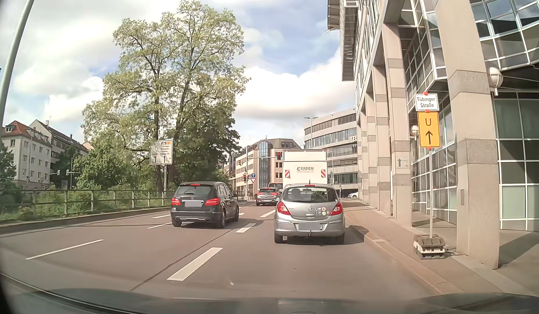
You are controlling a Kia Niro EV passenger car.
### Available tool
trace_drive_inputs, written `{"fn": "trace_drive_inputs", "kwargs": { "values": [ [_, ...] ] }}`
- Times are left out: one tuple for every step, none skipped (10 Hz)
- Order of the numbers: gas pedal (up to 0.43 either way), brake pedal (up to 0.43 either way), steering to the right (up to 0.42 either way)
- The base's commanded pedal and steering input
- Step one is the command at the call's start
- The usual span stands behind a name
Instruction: Follow the waypoints while adhering to traffic rules and regulations
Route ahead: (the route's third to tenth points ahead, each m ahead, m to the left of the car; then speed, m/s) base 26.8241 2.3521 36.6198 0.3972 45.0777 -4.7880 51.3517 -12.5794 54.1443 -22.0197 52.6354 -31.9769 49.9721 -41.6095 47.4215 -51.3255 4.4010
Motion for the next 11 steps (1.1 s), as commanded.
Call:
{"fn": "trace_drive_inputs", "kwargs": {
  "values": [
    [0.157, 0.000, 0.034],
    [0.138, 0.000, 0.030],
    [0.110, 0.000, 0.027],
    [0.098, 0.000, 0.026],
    [0.079, 0.000, 0.025],
    [0.059, 0.000, 0.025],
    [0.059, 0.000, 0.024],
    [0.047, 0.000, 0.022],
    [0.047, 0.000, 0.020],
    [0.047, 0.000, 0.019],
    [0.047, 0.000, 0.019]
  ]
}}
